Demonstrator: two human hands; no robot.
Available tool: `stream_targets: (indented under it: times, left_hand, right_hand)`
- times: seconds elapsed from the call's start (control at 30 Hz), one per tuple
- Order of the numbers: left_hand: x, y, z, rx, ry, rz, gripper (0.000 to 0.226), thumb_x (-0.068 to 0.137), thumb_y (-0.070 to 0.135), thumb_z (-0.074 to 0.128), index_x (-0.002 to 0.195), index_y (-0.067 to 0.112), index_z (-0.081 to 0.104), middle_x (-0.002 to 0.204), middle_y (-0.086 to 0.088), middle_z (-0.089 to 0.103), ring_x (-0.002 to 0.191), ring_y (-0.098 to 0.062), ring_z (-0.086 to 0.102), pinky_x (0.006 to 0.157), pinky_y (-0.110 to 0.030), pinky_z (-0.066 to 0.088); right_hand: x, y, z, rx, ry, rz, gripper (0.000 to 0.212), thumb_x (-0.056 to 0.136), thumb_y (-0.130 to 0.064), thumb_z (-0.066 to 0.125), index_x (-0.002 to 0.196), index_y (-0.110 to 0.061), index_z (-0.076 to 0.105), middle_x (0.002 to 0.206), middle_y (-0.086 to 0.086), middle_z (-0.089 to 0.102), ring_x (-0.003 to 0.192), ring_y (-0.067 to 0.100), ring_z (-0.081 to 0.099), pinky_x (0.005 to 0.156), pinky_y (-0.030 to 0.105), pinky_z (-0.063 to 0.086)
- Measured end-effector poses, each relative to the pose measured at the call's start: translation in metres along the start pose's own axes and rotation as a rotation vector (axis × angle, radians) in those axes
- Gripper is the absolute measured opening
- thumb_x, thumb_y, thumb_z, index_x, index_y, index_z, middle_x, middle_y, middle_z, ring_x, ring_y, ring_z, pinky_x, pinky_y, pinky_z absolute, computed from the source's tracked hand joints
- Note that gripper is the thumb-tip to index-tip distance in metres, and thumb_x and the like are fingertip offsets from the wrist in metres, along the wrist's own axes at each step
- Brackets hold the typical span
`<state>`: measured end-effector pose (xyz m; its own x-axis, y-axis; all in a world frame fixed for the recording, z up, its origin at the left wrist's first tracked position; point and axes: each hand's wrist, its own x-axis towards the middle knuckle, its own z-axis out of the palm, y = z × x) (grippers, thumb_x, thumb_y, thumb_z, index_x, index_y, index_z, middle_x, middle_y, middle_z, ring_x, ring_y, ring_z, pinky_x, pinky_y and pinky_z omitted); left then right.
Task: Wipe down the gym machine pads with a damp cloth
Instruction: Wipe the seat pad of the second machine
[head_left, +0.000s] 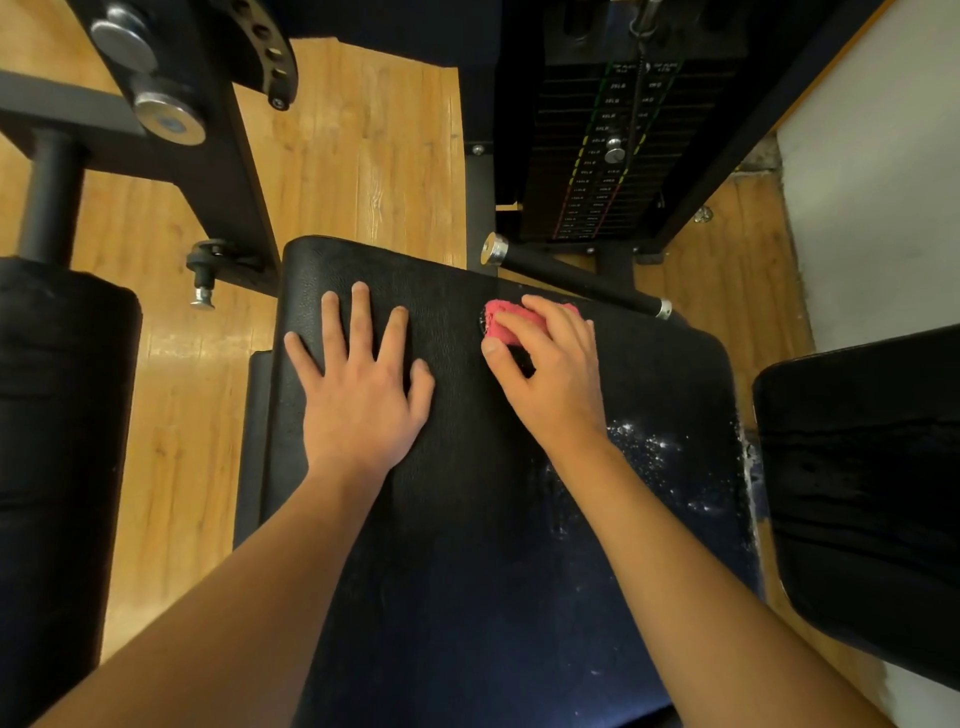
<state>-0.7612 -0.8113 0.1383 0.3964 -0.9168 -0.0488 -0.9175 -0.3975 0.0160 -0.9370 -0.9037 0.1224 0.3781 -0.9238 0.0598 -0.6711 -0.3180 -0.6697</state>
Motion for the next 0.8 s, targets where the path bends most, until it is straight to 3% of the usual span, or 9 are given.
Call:
stream_targets:
  times: [0.07, 0.17, 0.33, 0.53, 0.6, 0.7, 0.8]
  left_hand:
    - [0.000, 0.000, 0.000, 0.000, -0.003, 0.000, 0.061, 0.102, 0.051, 0.027, 0.157, 0.024, 0.031, 0.170, -0.013, 0.014, 0.157, -0.037, 0.003, 0.119, -0.071, 0.012]
    - [0.000, 0.001, -0.001, -0.005, -0.003, 0.002, 0.061, 0.102, 0.050, 0.028, 0.157, 0.023, 0.031, 0.170, -0.013, 0.014, 0.157, -0.037, 0.003, 0.119, -0.071, 0.012]
    - [0.000, 0.002, -0.001, -0.017, 0.002, 0.005, 0.060, 0.102, 0.049, 0.029, 0.156, 0.023, 0.032, 0.170, -0.013, 0.015, 0.157, -0.038, 0.004, 0.118, -0.072, 0.012]
    - [0.000, 0.002, -0.001, -0.013, 0.005, 0.007, 0.060, 0.102, 0.049, 0.028, 0.156, 0.023, 0.033, 0.170, -0.013, 0.016, 0.157, -0.038, 0.005, 0.118, -0.072, 0.013]
    - [0.000, 0.001, -0.001, -0.016, 0.006, 0.006, 0.060, 0.102, 0.048, 0.028, 0.156, 0.023, 0.033, 0.169, -0.013, 0.017, 0.157, -0.038, 0.006, 0.118, -0.072, 0.013]
    - [0.000, 0.001, -0.001, -0.018, 0.015, 0.009, 0.060, 0.102, 0.048, 0.028, 0.155, 0.023, 0.034, 0.169, -0.014, 0.017, 0.157, -0.038, 0.007, 0.118, -0.072, 0.014]
    - [0.000, 0.002, -0.001, -0.022, 0.012, 0.006, 0.060, 0.102, 0.048, 0.028, 0.155, 0.023, 0.034, 0.169, -0.013, 0.018, 0.157, -0.038, 0.007, 0.118, -0.072, 0.013]
  right_hand:
    - [0.004, -0.006, 0.003, -0.046, -0.004, 0.035, 0.042, 0.099, -0.053, 0.053, 0.131, -0.028, 0.064, 0.136, -0.001, 0.056, 0.133, 0.021, 0.043, 0.110, 0.051, 0.038]
    - [0.010, -0.013, 0.008, -0.128, -0.018, 0.088, 0.036, 0.099, -0.053, 0.054, 0.125, -0.030, 0.060, 0.129, -0.002, 0.054, 0.127, 0.021, 0.044, 0.101, 0.046, 0.038]
    - [0.021, -0.018, 0.011, -0.280, -0.030, 0.094, 0.022, 0.102, -0.037, 0.052, 0.118, -0.022, 0.057, 0.118, 0.003, 0.050, 0.113, 0.022, 0.044, 0.095, 0.044, 0.040]
    - [0.037, -0.017, 0.009, -0.208, 0.011, 0.099, 0.024, 0.101, -0.031, 0.053, 0.121, -0.019, 0.056, 0.119, 0.005, 0.050, 0.113, 0.023, 0.043, 0.094, 0.045, 0.041]
    - [0.032, -0.013, 0.011, -0.226, -0.067, 0.099, 0.038, 0.099, -0.034, 0.051, 0.135, -0.022, 0.052, 0.137, 0.007, 0.047, 0.132, 0.026, 0.037, 0.109, 0.051, 0.033]
    - [0.029, -0.005, 0.015, -0.257, -0.214, 0.093, 0.058, 0.102, -0.046, 0.041, 0.157, -0.028, 0.034, 0.169, 0.005, 0.017, 0.157, 0.029, 0.000, 0.123, 0.059, -0.001]
    - [0.034, -0.004, 0.018, -0.283, -0.206, 0.106, 0.063, 0.105, -0.057, 0.029, 0.162, -0.028, 0.025, 0.172, 0.003, 0.006, 0.158, 0.028, -0.010, 0.124, 0.057, -0.001]
